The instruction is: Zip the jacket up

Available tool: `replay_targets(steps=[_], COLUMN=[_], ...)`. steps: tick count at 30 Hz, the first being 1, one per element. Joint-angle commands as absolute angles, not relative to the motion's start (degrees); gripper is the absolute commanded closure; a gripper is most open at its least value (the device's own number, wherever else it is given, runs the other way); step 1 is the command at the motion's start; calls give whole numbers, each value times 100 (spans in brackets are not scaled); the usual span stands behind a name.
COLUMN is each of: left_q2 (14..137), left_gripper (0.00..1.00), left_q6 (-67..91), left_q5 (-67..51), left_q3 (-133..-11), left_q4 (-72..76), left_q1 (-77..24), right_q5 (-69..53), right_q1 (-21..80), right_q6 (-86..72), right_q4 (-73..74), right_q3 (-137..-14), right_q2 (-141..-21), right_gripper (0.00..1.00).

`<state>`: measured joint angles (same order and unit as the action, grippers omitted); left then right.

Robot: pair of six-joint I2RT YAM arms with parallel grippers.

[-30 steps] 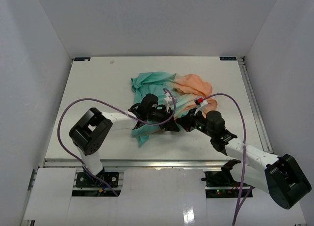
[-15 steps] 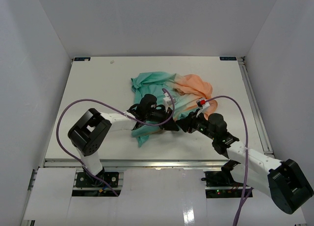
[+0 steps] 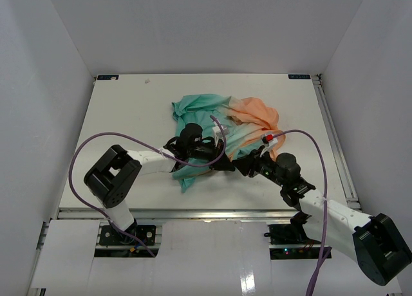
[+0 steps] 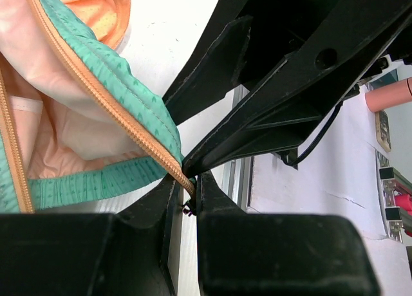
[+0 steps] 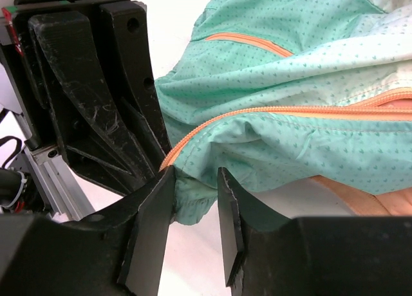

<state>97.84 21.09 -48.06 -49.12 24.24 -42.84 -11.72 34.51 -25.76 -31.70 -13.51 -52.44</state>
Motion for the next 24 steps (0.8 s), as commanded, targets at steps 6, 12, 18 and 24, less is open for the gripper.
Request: replay_targets(steps=[6,12,18,24], left_q2=[9518,9502,9489,9519], left_gripper=[100,100,100,100], left_q6=[2150,2145,2145,2176], left_q5=[-5045,-5054,-5017,-5021], left_q3=[-4893,-4879,-4866,-4907], left_q4=[2858,2934,2988,3082], left_q1=[-4283,-4281,-4289,-4280], right_q5=[-1545,-1839,-2173,-2354], right_q1=[3463,3472,3472,3472], right_q6=[-3030,-3282,-3507,-3641], right_q4=[-3852,-4228,-4668,-4837], right_q3=[-1093,-1063,-1037,-1037], right_q2=[-5234,-5478,-5679,-5687], right_gripper=[53,51,56,69])
